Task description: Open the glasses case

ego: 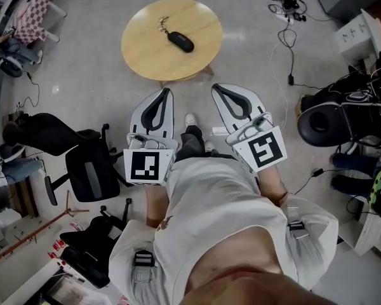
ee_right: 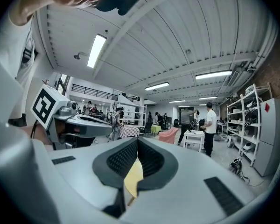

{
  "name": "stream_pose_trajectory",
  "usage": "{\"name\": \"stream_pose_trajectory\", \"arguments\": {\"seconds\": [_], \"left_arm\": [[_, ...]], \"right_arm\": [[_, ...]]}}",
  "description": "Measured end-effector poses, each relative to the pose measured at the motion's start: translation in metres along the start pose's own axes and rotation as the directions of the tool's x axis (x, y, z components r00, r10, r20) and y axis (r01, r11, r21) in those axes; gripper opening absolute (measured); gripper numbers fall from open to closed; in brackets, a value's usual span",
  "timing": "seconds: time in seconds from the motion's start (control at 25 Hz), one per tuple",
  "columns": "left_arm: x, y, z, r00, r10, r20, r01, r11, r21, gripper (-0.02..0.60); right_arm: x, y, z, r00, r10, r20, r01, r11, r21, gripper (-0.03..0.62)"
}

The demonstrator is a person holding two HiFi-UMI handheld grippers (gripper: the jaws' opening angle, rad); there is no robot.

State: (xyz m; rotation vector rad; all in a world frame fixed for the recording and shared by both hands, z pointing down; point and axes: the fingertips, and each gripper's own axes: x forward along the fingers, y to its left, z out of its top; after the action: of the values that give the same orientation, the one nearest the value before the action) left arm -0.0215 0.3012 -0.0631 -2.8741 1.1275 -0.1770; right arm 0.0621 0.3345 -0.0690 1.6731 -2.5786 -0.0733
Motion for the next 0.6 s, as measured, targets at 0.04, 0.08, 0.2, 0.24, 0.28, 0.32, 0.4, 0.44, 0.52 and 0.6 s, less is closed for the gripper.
{"name": "stream_pose_trajectory", "arguments": {"seconds": [0.04, 0.08, 0.2, 0.24, 0.28, 0.32, 0.4, 0.44, 0.52, 0.6], "left_arm": [[0.006, 0.004, -0.002, 1.000, -0.002, -0.001, 0.002, 1.000, -0.004, 0.020], [0.013, 0.010, -0.004, 1.000, -0.005, -0.002, 0.004, 1.000, -0.007, 0.020], [0.034, 0.025, -0.007, 1.000, -0.020, -0.001, 0.020, 1.000, -0.007, 0.020], [0.038, 0.029, -0.006, 1.000, -0.025, 0.001, 0.025, 1.000, -0.008, 0.020], [0.042, 0.032, -0.005, 1.000, -0.031, 0.003, 0.031, 0.999, -0.009, 0.020], [0.046, 0.036, -0.003, 0.999, -0.038, 0.006, 0.038, 0.999, -0.010, 0.020], [0.055, 0.046, -0.002, 0.999, -0.051, 0.008, 0.052, 0.999, -0.013, 0.020], [0.061, 0.052, -0.001, 0.998, -0.059, 0.008, 0.059, 0.998, -0.014, 0.020], [0.073, 0.065, -0.001, 0.997, -0.076, 0.011, 0.076, 0.997, -0.013, 0.020], [0.085, 0.080, -0.001, 0.996, -0.083, 0.012, 0.083, 0.996, -0.011, 0.020]], "right_arm": [[0.007, -0.003, -0.002, 1.000, 0.003, -0.004, -0.003, 1.000, -0.003, 0.020], [0.016, -0.006, -0.004, 1.000, 0.005, -0.006, -0.005, 1.000, -0.005, 0.020], [0.038, -0.015, -0.009, 1.000, 0.007, -0.018, -0.008, 1.000, -0.015, 0.020], [0.044, -0.017, -0.009, 1.000, 0.007, -0.026, -0.007, 1.000, -0.019, 0.020], [0.049, -0.018, -0.008, 1.000, 0.004, -0.031, -0.005, 1.000, -0.022, 0.020], [0.055, -0.020, -0.006, 0.999, 0.001, -0.035, -0.002, 1.000, -0.023, 0.020], [0.069, -0.025, -0.003, 0.999, -0.005, -0.037, 0.004, 1.000, -0.027, 0.020], [0.077, -0.028, -0.002, 0.999, -0.009, -0.038, 0.008, 1.000, -0.030, 0.020], [0.094, -0.034, -0.003, 0.999, -0.017, -0.046, 0.016, 0.999, -0.038, 0.020], [0.110, -0.041, -0.006, 0.998, -0.030, -0.064, 0.027, 0.999, -0.046, 0.020]]}}
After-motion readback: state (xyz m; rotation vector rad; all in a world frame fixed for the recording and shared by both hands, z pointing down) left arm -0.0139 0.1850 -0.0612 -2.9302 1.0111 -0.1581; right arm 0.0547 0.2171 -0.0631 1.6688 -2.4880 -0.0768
